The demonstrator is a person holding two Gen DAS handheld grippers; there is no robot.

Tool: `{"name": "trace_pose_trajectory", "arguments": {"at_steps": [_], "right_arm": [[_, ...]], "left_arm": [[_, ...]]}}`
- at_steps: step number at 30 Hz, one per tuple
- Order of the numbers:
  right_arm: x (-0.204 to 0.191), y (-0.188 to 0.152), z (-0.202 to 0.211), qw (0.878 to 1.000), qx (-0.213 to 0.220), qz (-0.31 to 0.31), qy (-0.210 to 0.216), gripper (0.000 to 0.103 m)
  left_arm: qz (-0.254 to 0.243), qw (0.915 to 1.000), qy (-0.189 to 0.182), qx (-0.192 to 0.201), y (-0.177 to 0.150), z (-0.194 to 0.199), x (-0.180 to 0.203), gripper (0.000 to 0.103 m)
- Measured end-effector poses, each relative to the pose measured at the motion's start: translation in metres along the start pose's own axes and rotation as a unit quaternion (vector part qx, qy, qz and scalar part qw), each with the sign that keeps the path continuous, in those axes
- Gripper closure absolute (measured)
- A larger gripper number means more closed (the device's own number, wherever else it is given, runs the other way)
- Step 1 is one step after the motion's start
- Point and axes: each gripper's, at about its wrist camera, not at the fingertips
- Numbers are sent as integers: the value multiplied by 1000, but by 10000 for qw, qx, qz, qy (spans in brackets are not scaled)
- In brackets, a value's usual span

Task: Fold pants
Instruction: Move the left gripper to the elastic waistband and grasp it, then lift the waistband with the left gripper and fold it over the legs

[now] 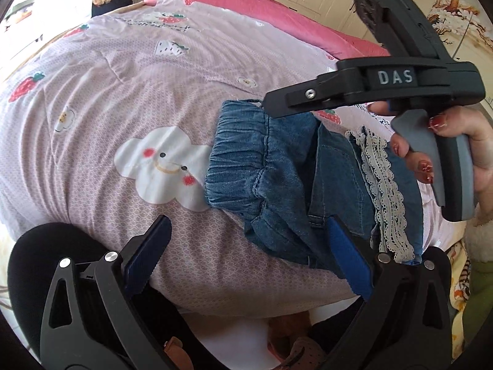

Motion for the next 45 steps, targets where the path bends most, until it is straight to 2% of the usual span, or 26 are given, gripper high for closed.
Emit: {"name": "trace_pose_trajectory", "arguments": {"at_steps": [2,3,4,5,8,10,11,12,16,18,20,22,23,32,35,40,45], "right_arm": [[3,-1,-11,9997,-147,-70,184,9],[3,-1,-16,9992,-215,-84,320,26],[2,-2,-22,9983,-277,-37,521,39],[-1,-3,-24,9981,-287,32,549,49],[-2,-8,-23,9974,-193,117,691,60],[7,-12,-13,9958,-91,42,911,69],[10,-14,-6,9951,-31,24,987,79],[12,-15,2,9944,35,7,1054,82],[13,-19,27,9925,218,108,1198,83],[9,-22,36,9918,301,204,1228,83],[8,-24,42,9914,370,200,1237,83],[10,-25,46,9912,435,188,1236,83],[12,-26,49,9910,468,171,1240,83],[29,-45,89,9885,998,166,1126,83],[41,-56,103,9882,1162,101,997,84],[66,-86,125,9833,1506,-49,1021,84],[91,-115,137,9805,1673,-200,1015,83]], "left_arm": [[22,10000,-38,-21,0,-2,0,9],[28,10000,-55,-34,0,-4,0,9],[26,10000,-68,-41,1,-5,0,9],[14,10000,-90,-42,1,-6,0,9],[54,9996,-262,-63,1,-13,0,9],[162,9986,-504,-86,0,-18,-3,9],[174,9982,-562,-79,1,-19,-3,10],[188,9978,-636,-57,2,-20,-3,13],[239,9954,-921,-146,6,-27,-1,22],[310,9936,-1069,-216,8,-30,-1,39],[381,9919,-1190,-235,9,-33,-1,48],[470,9890,-1371,-285,11,-35,0,64],[522,9861,-1551,-299,13,-35,0,78],[-129,9894,-1443,109,29,-8,47,80],[-349,9886,-1456,133,33,-5,70,80],[-717,9861,-1489,138,34,-4,107,80],[-1107,9828,-1480,30,35,-15,147,80]]}}
Point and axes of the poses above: each gripper's, at about its wrist camera, not at the fingertips, and z roughly against the way its jaws point, x to its right, y to its top, and after that the axes turned 6 degrees about y, right-handed
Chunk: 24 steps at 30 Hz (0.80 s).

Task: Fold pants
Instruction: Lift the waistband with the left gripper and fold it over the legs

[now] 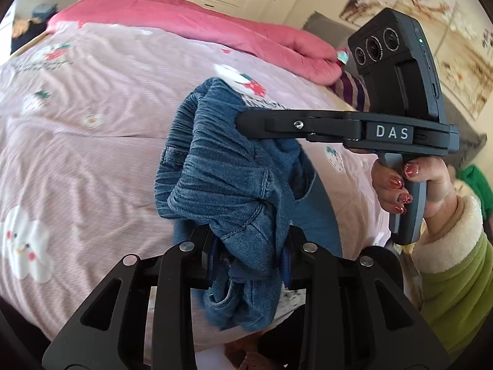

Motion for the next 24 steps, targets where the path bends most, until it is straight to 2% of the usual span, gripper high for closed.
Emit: {"name": "trace_pose_trajectory", "arguments": {"at_steps": [5,8,13,15,19,24], "right_arm": [[27,-26,23,9994,152,-295,15,80],[38,-40,32,9989,236,-311,-257,74],[51,-56,44,9973,461,-493,-276,70],[52,-60,47,9968,462,-478,-435,60],[55,-68,53,9962,423,-501,-568,57],[59,-78,69,9934,502,-681,-771,42]], "left_arm": [[-312,9994,-3,-168,0,-20,29,80],[-442,9988,64,-224,0,-29,41,80],[-593,9978,108,-273,-4,-38,61,77],[-649,9974,118,-296,-8,-42,64,73],[-776,9965,116,-287,-11,-47,77,68],[-910,9952,47,-349,-18,-53,88,63]]}}
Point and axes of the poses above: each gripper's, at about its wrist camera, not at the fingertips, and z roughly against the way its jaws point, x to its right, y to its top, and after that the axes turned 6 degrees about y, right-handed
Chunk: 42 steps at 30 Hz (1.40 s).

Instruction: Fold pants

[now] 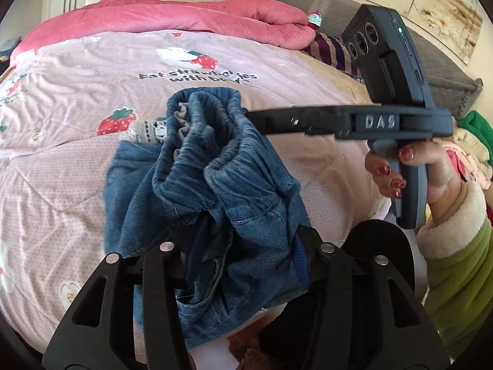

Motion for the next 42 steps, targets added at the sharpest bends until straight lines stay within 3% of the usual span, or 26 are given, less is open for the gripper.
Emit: {"name": "trace_pose_trajectory", "arguments": {"at_steps": [3,16,20,25,29,37,40,42], "right_arm": [[6,-1,11,9997,95,-227,-42,29],[-22,14,22,9997,91,-74,-203,18],[-26,15,30,9994,138,-108,-291,17],[-35,11,39,9990,147,-5,-422,16],[-54,4,41,9989,133,216,-401,16],[-132,-25,19,9885,-280,1476,-193,16],[-153,-41,5,9786,-561,1944,-369,18],[-167,-55,-7,9644,-770,2389,-833,19]], "left_arm": [[-26,10000,-52,-13,-3,-2,3,63],[-109,9987,-491,-114,-15,8,13,55],[100,9981,-600,-57,-11,22,0,52],[403,9986,-176,286,5,48,-45,40],[560,9981,243,131,18,55,-77,35],[-4,9975,670,-220,50,25,-95,32],[-292,9950,890,-342,58,11,-98,41],[-387,9949,843,-392,59,6,-101,54]]}}
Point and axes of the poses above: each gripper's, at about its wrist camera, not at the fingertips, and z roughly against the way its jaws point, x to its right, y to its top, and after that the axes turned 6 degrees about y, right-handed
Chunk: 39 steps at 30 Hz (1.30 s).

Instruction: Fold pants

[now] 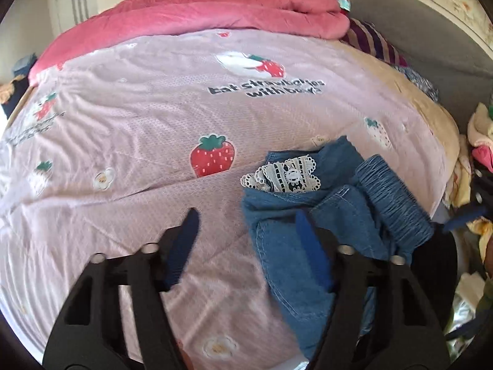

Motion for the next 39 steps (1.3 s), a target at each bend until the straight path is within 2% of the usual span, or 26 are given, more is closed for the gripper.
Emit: {"name": "trace_pose_trajectory", "arguments": {"at_steps": [1,3,5,7,9,11,14,15,16,18,20,22,25,30,34,37,39], "right_arm": [[-8,-2,-2,9996,-41,228,-137,21],[-19,-7,-4,9976,-83,604,-324,30],[-29,-8,-11,9947,-156,944,-367,35],[-33,-8,-20,9924,-298,1168,-240,36],[-37,-8,-35,9883,-456,1445,-198,40],[-33,-5,-53,9841,-650,1613,-355,46],[-19,-7,-76,9819,-928,1570,-517,63],[-12,-9,-82,9848,-955,1399,-391,74],[-3,-10,-84,9906,-880,1045,-106,78],[8,-13,-79,9954,-714,620,170,91],[9,-19,-69,9965,-579,471,371,96],[6,-27,-57,9967,-465,427,502,98],[4,-45,-49,9967,-535,335,502,98],[11,-66,-67,9949,-771,-128,632,98],[8,-63,-76,9935,-797,-461,668,94],[9,-58,-61,9915,-638,-699,890,76],[7,-56,-44,9913,-400,-782,978,59]], "left_arm": [[-53,10000,21,-5,1,-3,0,58],[-162,9999,-4,-43,0,-8,-1,78],[-250,9995,-174,-57,-1,-10,1,82],[-456,9981,-406,-8,-2,-12,7,85],[-696,9965,-469,-9,-1,-16,15,85],[-889,9951,-440,-46,0,-23,22,85],[-1074,9929,-480,-199,3,-34,28,85],[-1161,9914,-565,-233,4,-37,32,85],[-1251,9903,-549,-248,4,-41,35,85],[-1417,9887,-421,-241,2,-46,42,86],[-1512,9880,-196,-248,0,-56,46,90],[-1503,9883,-154,-222,3,-62,47,93],[-1418,9897,-143,-132,10,-64,45,95],[-1000,9949,-127,82,24,-63,37,97],[-903,9958,-142,65,23,-67,37,97],[-749,9968,-243,162,22,-57,30,97],[-662,9973,-210,244,21,-48,24,97]]}}
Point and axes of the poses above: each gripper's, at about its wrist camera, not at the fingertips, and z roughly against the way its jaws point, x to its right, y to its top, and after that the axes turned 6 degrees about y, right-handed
